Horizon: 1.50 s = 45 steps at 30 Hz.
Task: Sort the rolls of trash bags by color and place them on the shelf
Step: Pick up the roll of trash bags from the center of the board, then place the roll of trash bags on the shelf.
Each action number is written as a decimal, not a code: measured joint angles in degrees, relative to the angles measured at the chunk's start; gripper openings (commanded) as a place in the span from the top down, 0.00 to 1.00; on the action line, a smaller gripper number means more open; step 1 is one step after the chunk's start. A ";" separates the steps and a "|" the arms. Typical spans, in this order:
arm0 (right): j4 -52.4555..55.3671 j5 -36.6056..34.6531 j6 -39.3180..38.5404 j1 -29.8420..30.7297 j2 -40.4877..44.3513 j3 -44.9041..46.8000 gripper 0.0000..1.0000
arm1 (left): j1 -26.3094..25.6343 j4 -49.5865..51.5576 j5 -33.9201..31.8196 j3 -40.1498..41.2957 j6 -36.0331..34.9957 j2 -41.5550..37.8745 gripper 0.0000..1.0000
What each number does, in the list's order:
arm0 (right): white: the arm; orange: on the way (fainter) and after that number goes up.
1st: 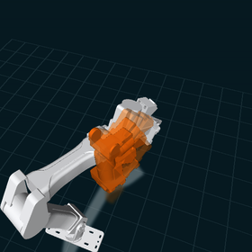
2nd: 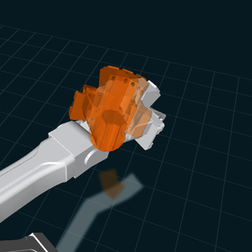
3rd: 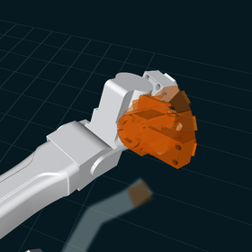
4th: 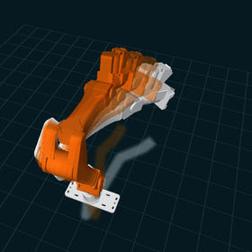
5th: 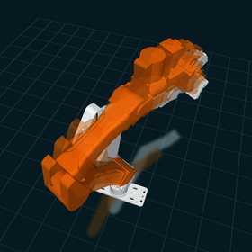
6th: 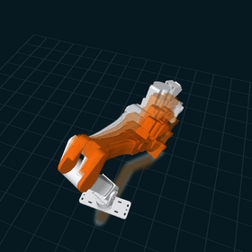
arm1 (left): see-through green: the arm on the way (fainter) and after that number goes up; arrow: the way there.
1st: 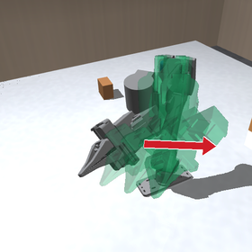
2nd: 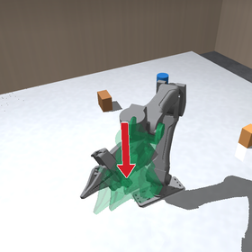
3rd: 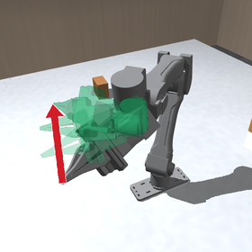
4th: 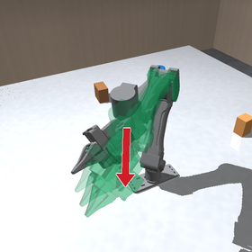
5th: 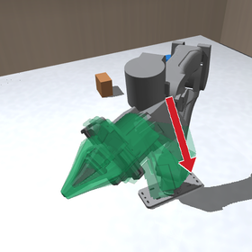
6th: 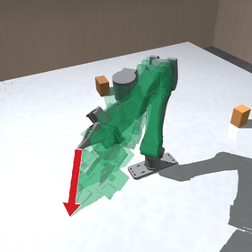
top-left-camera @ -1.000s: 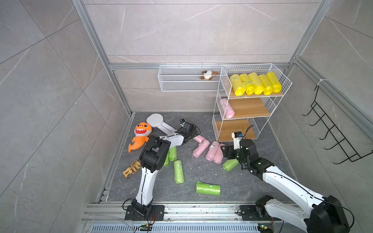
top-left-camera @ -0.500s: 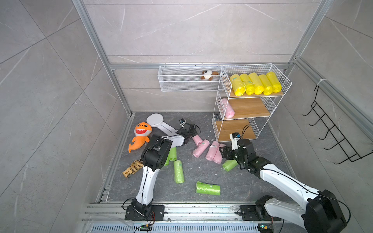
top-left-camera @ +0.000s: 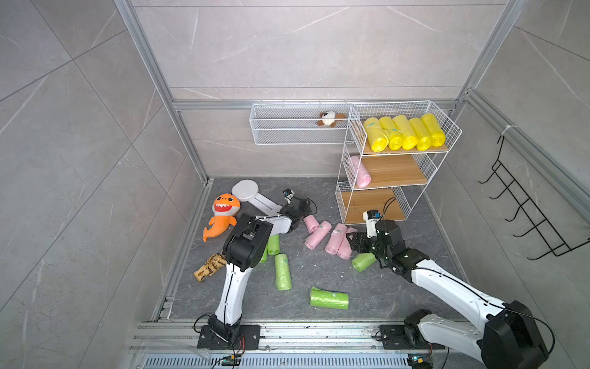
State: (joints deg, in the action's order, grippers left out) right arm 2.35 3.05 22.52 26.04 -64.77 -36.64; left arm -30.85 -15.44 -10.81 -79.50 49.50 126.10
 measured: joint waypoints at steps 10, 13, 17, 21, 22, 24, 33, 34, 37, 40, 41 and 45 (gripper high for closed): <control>-0.24 0.61 0.85 0.24 7.26 0.44 0.27 | 0.52 -0.87 1.31 8.85 0.46 -6.62 0.90; -0.94 1.73 0.83 1.20 6.73 0.44 0.27 | 0.52 -0.98 1.22 11.61 0.83 -10.03 0.90; -4.26 3.32 1.07 4.46 4.22 0.28 0.25 | 0.52 -1.51 0.44 14.93 1.31 -16.52 0.90; -10.01 5.42 2.62 8.31 0.11 -0.50 0.17 | 0.52 -3.82 0.66 18.25 3.17 -24.44 0.89; -11.74 5.88 3.23 8.96 -0.83 -0.70 0.15 | 0.52 -4.70 0.92 18.99 3.98 -26.08 0.89; -15.39 6.84 4.74 10.03 -2.84 -1.20 0.11 | 0.50 -7.08 1.64 21.14 6.10 -29.68 0.89; -29.29 7.48 11.34 13.16 -11.06 -3.56 0.04 | -1.84 -14.14 3.45 29.83 15.41 -39.32 0.87; -30.38 7.50 12.00 13.53 -11.82 -3.85 0.04 | -2.23 -14.64 3.43 30.32 15.98 -39.85 0.87; -33.03 7.43 13.25 14.49 -13.66 -4.52 0.05 | -3.41 -15.45 3.39 31.21 17.51 -41.31 0.87; -34.38 7.04 14.14 15.12 -15.04 -5.66 0.08 | -4.46 -16.26 3.23 31.52 18.71 -42.42 0.87; -34.82 6.69 14.34 15.32 -15.45 -6.14 0.10 | -4.85 -16.85 3.15 31.65 19.15 -42.71 0.87; -36.04 5.09 15.32 15.98 -16.48 -7.17 0.24 | -6.36 -18.95 1.53 32.94 20.76 -43.67 0.87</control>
State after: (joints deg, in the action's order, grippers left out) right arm -33.69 8.14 37.85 42.02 -81.25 -43.81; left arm -37.21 -34.39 -9.28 -46.57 70.26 82.43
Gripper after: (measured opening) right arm 0.814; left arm 0.417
